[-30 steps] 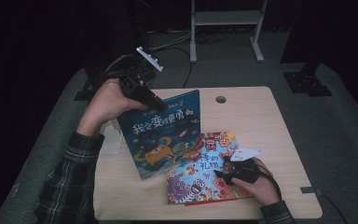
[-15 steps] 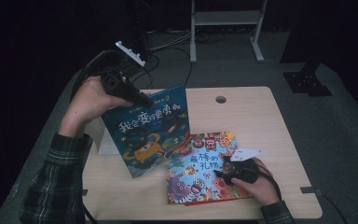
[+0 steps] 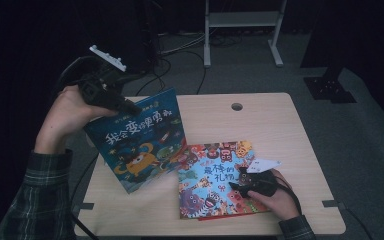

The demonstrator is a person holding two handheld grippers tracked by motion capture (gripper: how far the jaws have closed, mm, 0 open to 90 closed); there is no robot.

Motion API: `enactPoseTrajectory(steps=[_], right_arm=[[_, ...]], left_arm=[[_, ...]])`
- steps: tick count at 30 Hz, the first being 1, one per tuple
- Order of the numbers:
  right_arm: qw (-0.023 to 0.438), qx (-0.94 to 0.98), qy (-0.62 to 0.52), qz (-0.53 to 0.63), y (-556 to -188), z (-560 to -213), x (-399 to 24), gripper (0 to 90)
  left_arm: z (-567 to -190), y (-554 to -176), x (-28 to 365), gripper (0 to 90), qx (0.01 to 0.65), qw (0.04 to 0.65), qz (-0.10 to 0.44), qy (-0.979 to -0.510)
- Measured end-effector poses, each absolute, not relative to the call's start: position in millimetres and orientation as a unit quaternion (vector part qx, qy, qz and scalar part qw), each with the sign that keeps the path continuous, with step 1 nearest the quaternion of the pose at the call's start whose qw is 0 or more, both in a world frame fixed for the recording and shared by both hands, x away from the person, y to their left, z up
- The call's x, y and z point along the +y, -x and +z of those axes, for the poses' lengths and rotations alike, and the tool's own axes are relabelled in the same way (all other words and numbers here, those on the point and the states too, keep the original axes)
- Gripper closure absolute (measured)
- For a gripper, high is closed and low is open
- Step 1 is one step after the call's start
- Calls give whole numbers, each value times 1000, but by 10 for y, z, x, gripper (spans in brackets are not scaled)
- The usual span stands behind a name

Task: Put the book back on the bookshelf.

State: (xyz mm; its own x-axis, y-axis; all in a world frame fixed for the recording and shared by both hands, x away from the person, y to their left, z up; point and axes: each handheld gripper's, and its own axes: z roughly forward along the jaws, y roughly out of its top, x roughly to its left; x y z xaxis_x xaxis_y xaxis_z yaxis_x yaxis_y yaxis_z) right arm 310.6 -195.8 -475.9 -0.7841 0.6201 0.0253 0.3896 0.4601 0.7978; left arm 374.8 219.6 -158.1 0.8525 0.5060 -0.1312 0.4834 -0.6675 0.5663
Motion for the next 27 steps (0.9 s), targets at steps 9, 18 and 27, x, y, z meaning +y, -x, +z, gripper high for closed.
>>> enactPoseTrajectory(steps=[9,18,27], right_arm=[[136,843,-299,427,-3112,-4763,-1953,292],[137,843,-298,426,-3111,-4761,-1952,292],[138,843,-298,426,-3111,-4761,-1951,290]], left_arm=[[-1588,-3675,2553,826,306,306,32,-901],[-1582,-3573,2932,826,338,307,43,-889],[-1633,-3468,3345,827,381,293,54,-875]])
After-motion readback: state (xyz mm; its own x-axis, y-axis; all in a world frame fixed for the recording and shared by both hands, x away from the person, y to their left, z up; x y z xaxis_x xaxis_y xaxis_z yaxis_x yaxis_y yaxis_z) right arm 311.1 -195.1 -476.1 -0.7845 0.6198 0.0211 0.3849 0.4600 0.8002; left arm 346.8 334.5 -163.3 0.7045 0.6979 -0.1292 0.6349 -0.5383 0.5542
